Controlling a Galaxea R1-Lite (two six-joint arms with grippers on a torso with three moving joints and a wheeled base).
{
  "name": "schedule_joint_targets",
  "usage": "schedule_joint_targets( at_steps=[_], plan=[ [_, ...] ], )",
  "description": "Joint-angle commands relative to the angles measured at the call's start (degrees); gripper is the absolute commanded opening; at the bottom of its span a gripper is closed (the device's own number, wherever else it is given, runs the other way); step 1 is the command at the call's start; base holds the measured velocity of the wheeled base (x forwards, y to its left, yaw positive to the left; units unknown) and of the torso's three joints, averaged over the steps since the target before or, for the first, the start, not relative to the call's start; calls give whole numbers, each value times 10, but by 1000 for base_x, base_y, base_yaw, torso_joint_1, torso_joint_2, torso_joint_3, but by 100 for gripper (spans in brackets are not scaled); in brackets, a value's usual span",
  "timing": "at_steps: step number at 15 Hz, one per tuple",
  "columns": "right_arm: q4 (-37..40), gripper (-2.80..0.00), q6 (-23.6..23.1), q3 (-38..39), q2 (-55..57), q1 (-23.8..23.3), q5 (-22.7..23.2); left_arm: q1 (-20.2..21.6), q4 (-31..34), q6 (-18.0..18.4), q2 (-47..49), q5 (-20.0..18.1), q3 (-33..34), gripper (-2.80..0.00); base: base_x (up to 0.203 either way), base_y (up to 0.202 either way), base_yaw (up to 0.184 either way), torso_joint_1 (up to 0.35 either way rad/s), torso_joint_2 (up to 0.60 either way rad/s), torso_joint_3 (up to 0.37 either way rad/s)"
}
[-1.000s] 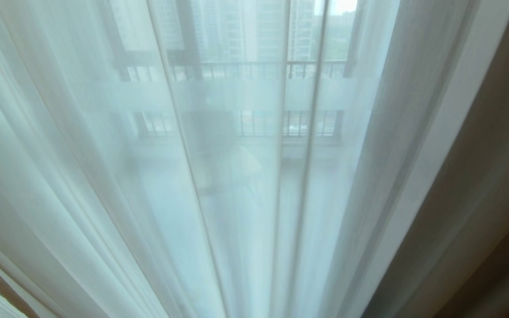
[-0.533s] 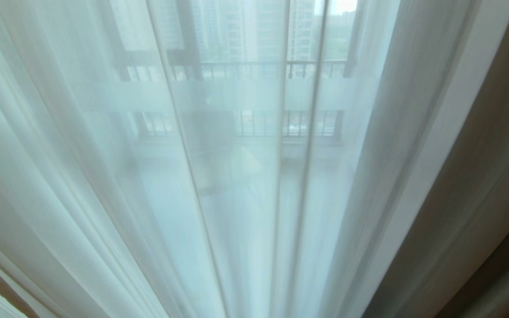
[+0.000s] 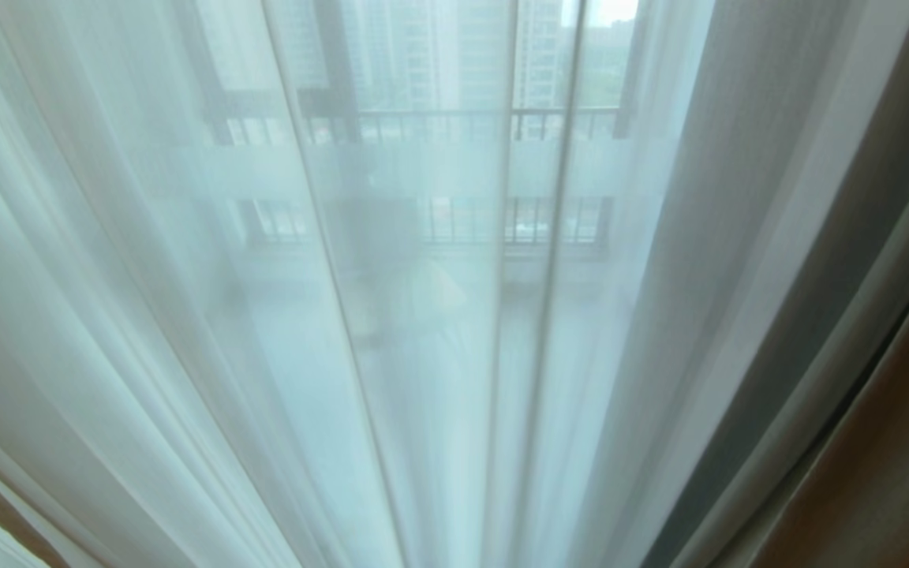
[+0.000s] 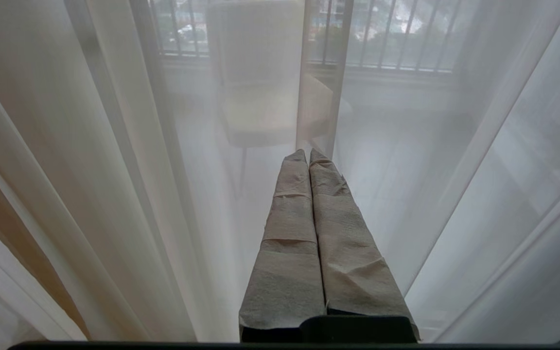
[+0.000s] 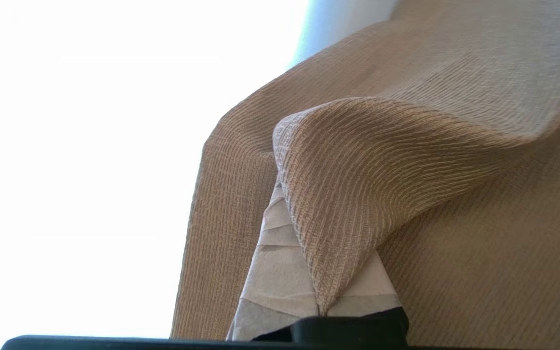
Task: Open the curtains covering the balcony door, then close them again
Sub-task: Close the outer curtains on both sides
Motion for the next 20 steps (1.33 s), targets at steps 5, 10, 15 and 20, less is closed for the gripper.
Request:
schedule_joint_targets(
  at_steps=[5,10,15,20],
  plan=[
    [36,-280,-2,15,-42,94,135,0,0,0,0,0,0,-280,0,0,0,0,0,0],
    [79,-280,-49,23,-18,200,151,1,0,0,0,0,0,-280,0,0,0,0,0,0],
    [113,-280,-185,3,46,306,118,0,0,0,0,0,0,-280,0,0,0,0,0,0],
    [128,-280,-263,-41,116,392,12,0,0,0,0,0,-1,-280,0,0,0,0,0,0]
  ],
)
